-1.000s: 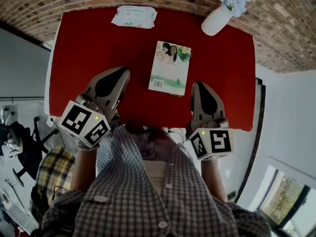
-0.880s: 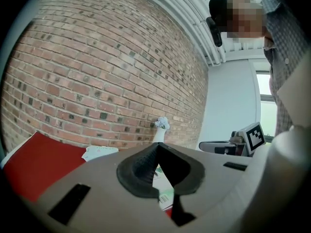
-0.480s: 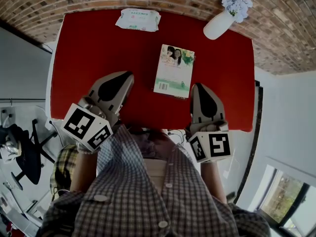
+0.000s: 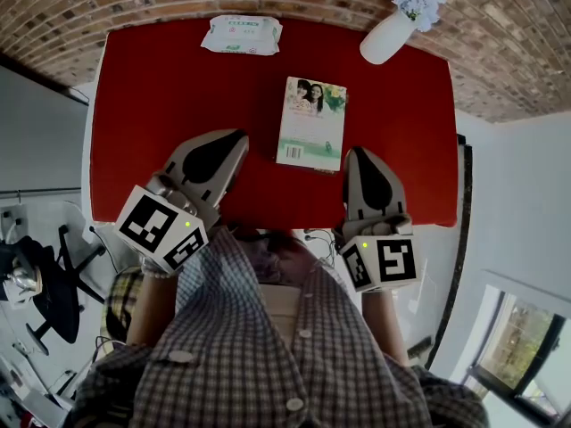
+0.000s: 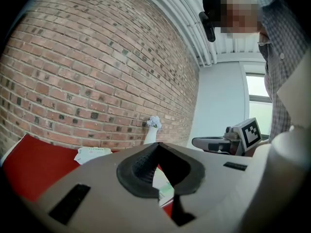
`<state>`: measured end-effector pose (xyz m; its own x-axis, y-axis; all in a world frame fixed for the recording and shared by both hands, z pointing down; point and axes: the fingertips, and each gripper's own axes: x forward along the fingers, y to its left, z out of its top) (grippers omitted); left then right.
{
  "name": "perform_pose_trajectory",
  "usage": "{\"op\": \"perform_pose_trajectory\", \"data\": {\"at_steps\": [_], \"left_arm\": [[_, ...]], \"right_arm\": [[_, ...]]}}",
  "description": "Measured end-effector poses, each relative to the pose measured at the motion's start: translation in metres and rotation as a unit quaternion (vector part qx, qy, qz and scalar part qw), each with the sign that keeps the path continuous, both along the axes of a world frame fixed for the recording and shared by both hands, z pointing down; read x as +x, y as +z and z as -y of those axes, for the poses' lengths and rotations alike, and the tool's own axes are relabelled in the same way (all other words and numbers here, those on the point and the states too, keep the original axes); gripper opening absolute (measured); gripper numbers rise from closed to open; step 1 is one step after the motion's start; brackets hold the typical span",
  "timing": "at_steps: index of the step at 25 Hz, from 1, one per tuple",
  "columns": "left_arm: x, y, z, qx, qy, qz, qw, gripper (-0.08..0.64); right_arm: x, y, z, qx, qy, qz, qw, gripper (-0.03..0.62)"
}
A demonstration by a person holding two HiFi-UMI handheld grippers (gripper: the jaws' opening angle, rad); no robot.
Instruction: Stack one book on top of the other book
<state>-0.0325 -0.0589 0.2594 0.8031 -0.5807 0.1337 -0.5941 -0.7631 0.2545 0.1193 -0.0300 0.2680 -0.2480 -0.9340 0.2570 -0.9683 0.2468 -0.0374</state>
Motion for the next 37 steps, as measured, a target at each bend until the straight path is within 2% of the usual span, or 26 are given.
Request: {"op": "perform_pose_trajectory", "data": {"at_steps": [19,37], "left_arm": [[-0.002,0.002,0.002,-0.004,0.017,-0.009,0.9998,0.008],[0.001,0.004,0.007,-0.01,0.018,-0.01,0.9997,0.008]], "right_arm": [[-0.011,0.003,0.001,-0.006,0.003,-0.006,1.0,0.006],[-0.006,0.009,0.005,-0.022,0.007,-0.001,1.0,0.006]]}}
